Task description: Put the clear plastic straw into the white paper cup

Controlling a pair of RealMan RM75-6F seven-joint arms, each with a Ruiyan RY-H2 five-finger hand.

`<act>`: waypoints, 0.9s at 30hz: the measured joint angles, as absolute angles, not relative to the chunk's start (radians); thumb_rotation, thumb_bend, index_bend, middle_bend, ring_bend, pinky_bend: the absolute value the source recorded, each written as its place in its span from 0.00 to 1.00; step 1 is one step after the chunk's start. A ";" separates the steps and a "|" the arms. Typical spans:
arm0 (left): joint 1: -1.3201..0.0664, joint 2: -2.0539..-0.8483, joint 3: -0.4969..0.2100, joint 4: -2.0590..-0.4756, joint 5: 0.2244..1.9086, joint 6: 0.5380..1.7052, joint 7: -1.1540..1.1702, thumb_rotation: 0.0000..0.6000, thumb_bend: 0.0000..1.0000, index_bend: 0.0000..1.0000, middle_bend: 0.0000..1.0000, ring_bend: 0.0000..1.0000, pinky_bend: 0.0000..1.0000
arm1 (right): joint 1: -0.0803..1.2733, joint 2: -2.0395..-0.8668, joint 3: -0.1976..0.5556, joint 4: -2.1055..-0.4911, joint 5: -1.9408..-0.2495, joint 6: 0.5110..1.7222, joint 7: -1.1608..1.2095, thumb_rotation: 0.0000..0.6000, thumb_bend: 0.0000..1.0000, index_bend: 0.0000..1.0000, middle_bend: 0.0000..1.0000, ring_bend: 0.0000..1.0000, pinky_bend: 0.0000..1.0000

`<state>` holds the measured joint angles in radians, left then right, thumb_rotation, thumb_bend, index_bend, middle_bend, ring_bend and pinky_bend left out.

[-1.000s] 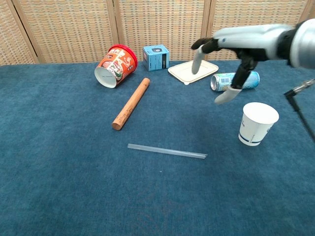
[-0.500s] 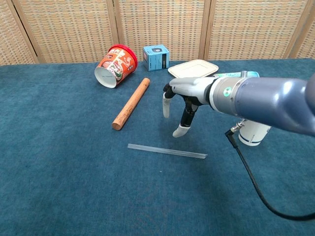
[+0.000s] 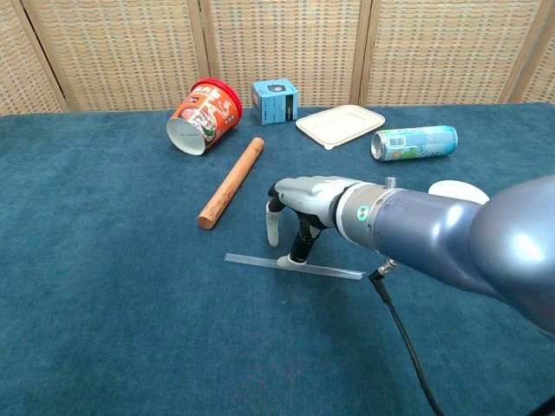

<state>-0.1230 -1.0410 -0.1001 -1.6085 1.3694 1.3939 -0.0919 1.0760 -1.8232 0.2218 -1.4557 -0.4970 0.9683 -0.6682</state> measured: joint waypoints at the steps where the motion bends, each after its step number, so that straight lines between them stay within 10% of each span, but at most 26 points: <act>1: -0.124 -1.041 -0.100 -1.609 1.369 1.393 -0.092 1.00 0.06 0.00 0.00 0.00 0.00 | 1.075 -1.829 0.221 -1.450 -0.504 0.968 -0.665 1.00 0.38 0.48 0.00 0.00 0.00; 27: -0.121 -1.038 -0.100 -1.610 1.370 1.401 -0.107 1.00 0.06 0.00 0.00 0.00 0.00 | 1.053 -1.946 0.196 -1.302 -0.631 0.961 -0.676 1.00 0.38 0.53 0.00 0.00 0.00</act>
<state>-0.1207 -1.0381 -0.0997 -1.6098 1.3704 1.4006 -0.1074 1.0534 -1.9464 0.1961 -1.3025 -0.6307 0.9611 -0.6759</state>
